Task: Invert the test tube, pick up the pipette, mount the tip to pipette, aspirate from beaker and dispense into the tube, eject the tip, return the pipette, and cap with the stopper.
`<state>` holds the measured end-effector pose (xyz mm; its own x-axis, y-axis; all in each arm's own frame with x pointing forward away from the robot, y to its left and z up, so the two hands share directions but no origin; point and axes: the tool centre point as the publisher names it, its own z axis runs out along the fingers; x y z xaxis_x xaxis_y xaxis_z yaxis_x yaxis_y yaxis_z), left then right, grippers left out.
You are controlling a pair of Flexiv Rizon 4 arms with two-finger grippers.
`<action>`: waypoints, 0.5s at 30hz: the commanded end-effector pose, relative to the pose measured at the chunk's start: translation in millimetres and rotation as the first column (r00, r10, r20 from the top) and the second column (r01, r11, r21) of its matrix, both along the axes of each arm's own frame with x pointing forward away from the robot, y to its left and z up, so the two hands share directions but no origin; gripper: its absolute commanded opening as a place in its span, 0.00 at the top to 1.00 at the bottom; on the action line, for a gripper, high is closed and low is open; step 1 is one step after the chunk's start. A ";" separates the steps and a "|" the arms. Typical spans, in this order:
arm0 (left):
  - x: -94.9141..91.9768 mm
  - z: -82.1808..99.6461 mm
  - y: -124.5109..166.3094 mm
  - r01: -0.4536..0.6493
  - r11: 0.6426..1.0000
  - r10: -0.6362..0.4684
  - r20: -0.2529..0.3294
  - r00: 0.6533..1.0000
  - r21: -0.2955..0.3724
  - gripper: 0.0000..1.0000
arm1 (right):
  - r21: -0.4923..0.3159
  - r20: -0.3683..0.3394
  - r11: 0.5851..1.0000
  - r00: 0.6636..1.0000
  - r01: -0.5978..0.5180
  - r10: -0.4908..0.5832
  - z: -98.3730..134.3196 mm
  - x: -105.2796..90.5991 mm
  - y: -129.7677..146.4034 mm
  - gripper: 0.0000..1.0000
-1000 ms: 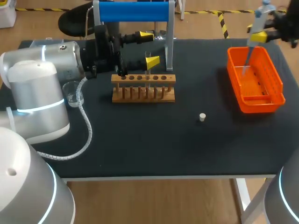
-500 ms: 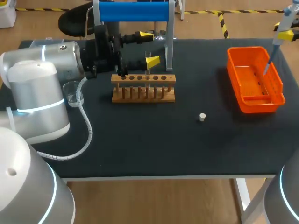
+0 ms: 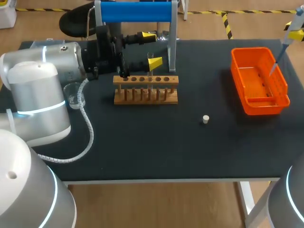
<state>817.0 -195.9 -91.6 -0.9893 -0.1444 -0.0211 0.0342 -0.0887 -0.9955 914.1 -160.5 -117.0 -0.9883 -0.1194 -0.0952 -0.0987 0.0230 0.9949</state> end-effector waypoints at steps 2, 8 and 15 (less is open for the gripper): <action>-0.2 -0.2 -0.9 -0.002 1.000 0.002 0.001 1.000 0.000 0.00 | 0.008 -0.004 1.000 1.000 -0.012 0.012 -4.0 7.4 -4.2 1.00; -0.2 -0.2 -0.9 -0.002 1.000 0.002 0.001 1.000 0.000 0.00 | 0.013 -0.008 1.000 1.000 -0.004 0.004 -5.8 9.8 -3.9 1.00; -0.2 -0.2 -0.9 -0.002 1.000 0.002 0.001 1.000 0.000 0.00 | 0.006 -0.010 1.000 1.000 0.001 -0.001 -6.3 10.0 -2.3 1.00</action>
